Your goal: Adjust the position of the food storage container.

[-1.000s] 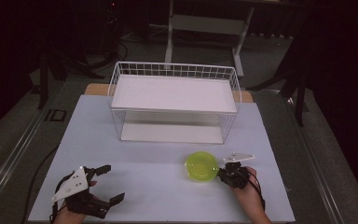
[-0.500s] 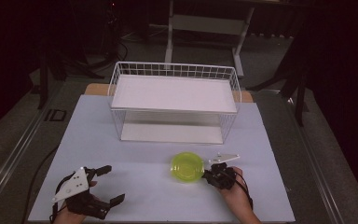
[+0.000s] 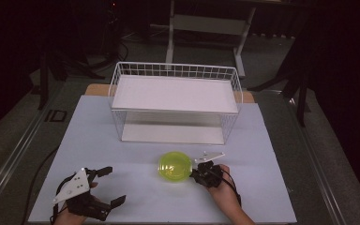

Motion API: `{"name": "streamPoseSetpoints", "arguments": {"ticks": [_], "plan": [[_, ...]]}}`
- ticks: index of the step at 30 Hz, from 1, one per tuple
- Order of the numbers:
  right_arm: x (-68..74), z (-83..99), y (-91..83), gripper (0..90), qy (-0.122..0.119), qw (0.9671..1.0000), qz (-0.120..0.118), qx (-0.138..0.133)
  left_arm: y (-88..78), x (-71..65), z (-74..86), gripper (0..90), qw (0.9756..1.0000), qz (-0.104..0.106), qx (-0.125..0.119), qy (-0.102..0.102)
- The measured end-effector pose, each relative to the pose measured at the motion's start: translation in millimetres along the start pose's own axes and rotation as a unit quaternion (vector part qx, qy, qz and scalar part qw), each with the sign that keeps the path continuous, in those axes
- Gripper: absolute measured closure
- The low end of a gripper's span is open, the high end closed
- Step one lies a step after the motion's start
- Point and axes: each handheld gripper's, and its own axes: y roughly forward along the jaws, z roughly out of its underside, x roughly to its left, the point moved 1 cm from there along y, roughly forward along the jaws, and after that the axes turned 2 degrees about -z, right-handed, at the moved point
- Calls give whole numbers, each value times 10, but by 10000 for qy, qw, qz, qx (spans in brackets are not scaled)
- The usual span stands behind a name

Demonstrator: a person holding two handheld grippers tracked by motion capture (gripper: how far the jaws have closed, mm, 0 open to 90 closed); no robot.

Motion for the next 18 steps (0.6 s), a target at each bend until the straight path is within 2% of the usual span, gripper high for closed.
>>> {"name": "streamPoseSetpoints", "arguments": {"ticks": [8, 18], "plan": [[13, -112, 115, 900, 38, 10000, -69, -2, -1, 3, 1, 12, 10000, 4, 0, -7], [71, -138, 153, 900, 47, 9999, -91, 15, 1, 4, 3, 12, 10000, 13, 22, 4]]}}
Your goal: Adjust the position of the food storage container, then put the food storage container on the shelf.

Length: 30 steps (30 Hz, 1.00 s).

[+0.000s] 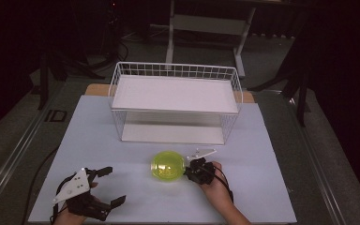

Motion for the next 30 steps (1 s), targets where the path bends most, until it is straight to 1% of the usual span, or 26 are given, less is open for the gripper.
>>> {"name": "streamPoseSetpoints", "arguments": {"ticks": [5, 8, 10, 12, 15, 16, 18, 19, 20, 21, 22, 23, 24, 25, 26, 27, 29, 30], "plan": [[0, -3, 12, 900, -11, 10000, -4, 1, 3, -3, 0, 12, 10000, 6, 11, -4], [-3, -2, -17, 900, -76, 9999, 120, 24, 3, -1, 1, 12, 10000, 6, 15, 0], [-30, 10, -61, 898, -77, 9998, 170, 8, 4, -1, 3, 12, 10000, 4, 19, -6], [-60, 28, -123, 872, -76, 9997, 210, -27, 8, 0, 5, 12, 10000, 6, 22, -11], [-88, 57, -221, 808, -99, 9996, 278, -54, 18, -6, 8, 12, 10000, 8, 36, -6], [-94, 69, -260, 763, -124, 9994, 307, -76, 22, -9, 8, 12, 10000, 11, 52, 11], [-105, 97, -358, 707, -76, 9994, 292, -159, 30, -9, 9, 12, 10000, 42, 61, 15], [-94, 115, -439, 599, -58, 9994, 228, -272, 30, -9, 9, 12, 10000, 42, 61, 15], [-94, 115, -439, 599, -58, 9994, 228, -272, 34, -6, 8, 12, 10000, 54, 64, 13], [-75, 130, -494, 590, -93, 9992, 246, -315, 37, -2, 8, 12, 10000, 58, 69, 14], [-75, 130, -494, 590, -93, 9992, 246, -315, 37, -2, 8, 12, 10000, 58, 69, 14], [-58, 142, -535, 552, -134, 9990, 260, -344, 43, 7, 8, 12, 10000, 76, 34, -37], [-26, 164, -606, 442, -140, 9987, 258, -417, 47, 9, 8, 12, 10000, 84, 17, -52], [-26, 164, -606, 442, -140, 9987, 258, -417, 47, 9, 8, 12, 10000, 84, 17, -52], [-11, 171, -634, 409, -147, 9985, 263, -451, 52, 2, -2, 12, 9999, 117, -15, -107], [26, 186, -715, 321, -168, 9979, 195, -591, 53, -6, -9, 12, 9999, 105, -29, -98], [50, 186, -787, 267, -159, 9970, 114, -752, 63, -19, -28, 12, 9998, 138, -29, -100], [64, 180, -819, 235, -168, 9968, 64, -777, 71, -24, -40, 12, 9998, 172, -38, -124]]}}
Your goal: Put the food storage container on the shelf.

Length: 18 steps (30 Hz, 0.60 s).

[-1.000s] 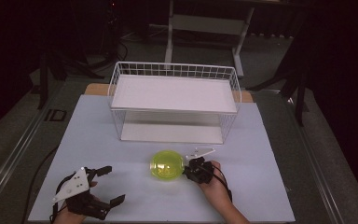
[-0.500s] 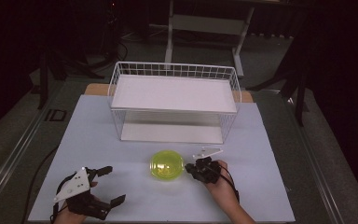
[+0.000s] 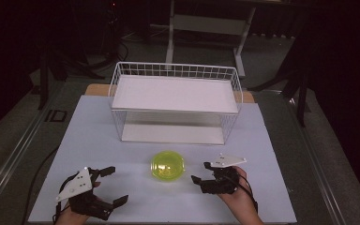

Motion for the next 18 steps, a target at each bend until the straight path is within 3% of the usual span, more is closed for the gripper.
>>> {"name": "streamPoseSetpoints", "arguments": {"ticks": [5, 9, 13, 14, 18], "plan": [[62, -88, -140, 143, -76, 9994, -168, -299, 43, -36, -127, 12, 9999, 7, 130, 105], [101, -194, -181, 150, -100, 9987, -213, -458, 90, -43, -208, 13, 9995, -11, 265, 173], [123, -313, -151, 172, -275, 9976, -158, -611, 145, -9, -282, 12, 9986, 6, 506, -148], [122, -339, -137, 175, -297, 9973, -166, -650, 156, 2, -307, 12, 9983, 86, 502, -273], [120, -419, -59, 176, -402, 9968, -169, -674, 207, 56, -417, 12, 9985, 115, 357, -409]]}}
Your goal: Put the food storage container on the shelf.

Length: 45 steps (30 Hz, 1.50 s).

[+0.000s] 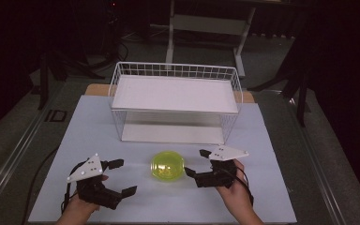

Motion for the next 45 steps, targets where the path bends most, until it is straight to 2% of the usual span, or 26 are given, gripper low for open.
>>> {"name": "streamPoseSetpoints", "arguments": {"ticks": [2, 4, 6, 8, 10, 12, 14, 16, 18, 19, 21, 23, 24, 26, 29, 31, 33, 36, 37, 38, 40, 45], "plan": [[-8, -26, 48, 173, -50, 10000, -5, -42, 29, 29, -66, 12, 10000, -5, -30, -23], [-20, -47, 101, 164, -35, 10000, -53, -51, 72, 53, -121, 12, 9999, -113, -45, 14], [-42, -65, 151, 165, -29, 10000, -63, -4, 136, 83, -159, 12, 9999, -113, 27, -5], [-75, -74, 200, 165, 183, 9996, -174, 98, 209, 111, -181, 12, 9999, -28, 108, -33], [-107, -81, 243, 165, 371, 9989, -251, 136, 299, 137, -188, 13, 9997, -40, 207, -104], [-132, -81, 288, 164, 618, 9975, -314, 121, 396, 181, -184, 13, 9991, 4, 307, -296], [-144, -83, 344, 133, 723, 9971, -200, 98, 487, 219, -174, 13, 9984, 7, 352, -437], [-155, -69, 382, 139, 780, 9964, -326, 104, 572, 248, -161, 13, 9975, -90, 401, -574], [-158, -51, 417, 149, 741, 9969, -207, 133, 641, 270, -151, 12, 9967, -56, 426, -695], [-164, -41, 431, 153, 746, 9968, -247, 171, 673, 272, -151, 13, 9962, -120, 478, -716], [-177, -22, 444, 245, 725, 9970, -193, 172, 728, 275, -147, 13, 9952, -209, 561, -769], [-188, -4, 453, 300, 703, 9973, -117, 186, 777, 283, -137, 14, 9937, -220, 642, -889], [-195, 5, 460, 355, 713, 9971, -150, 203, 800, 288, -127, 23, 9929, -273, 702, -926], [-207, 28, 479, 365, 718, 9971, -134, 212, 839, 293, -102, 58, 9916, -302, 775, -993], [-218, 68, 524, 381, 676, 9972, -81, 303, 894, 297, -54, 96, 9884, -205, 999, -1122], [-220, 91, 545, 391, 686, 9970, -63, 342, 909, 295, -28, 149, 9868, -276, 1048, -1204], [-215, 108, 558, 416, 649, 9971, -43, 400, 926, 311, -5, 157, 9847, -343, 1095, -1310], [-216, 130, 591, 438, 563, 9972, 38, 498, 942, 338, 27, 162, 9822, -312, 1138, -1458], [-227, 139, 603, 440, 633, 9967, -3, 505, 956, 350, 38, 163, 9811, -276, 1232, -1466], [-240, 147, 613, 448, 669, 9964, -3, 517, 971, 349, 50, 174, 9795, -336, 1326, -1478], [-257, 166, 635, 468, 742, 9957, -33, 548, 983, 359, 81, 213, 9781, -314, 1395, -1515], [-263, 222, 655, 508, 841, 9939, -102, 702, 1003, 372, 132, 355, 9764, -305, 1438, -1583]]}}
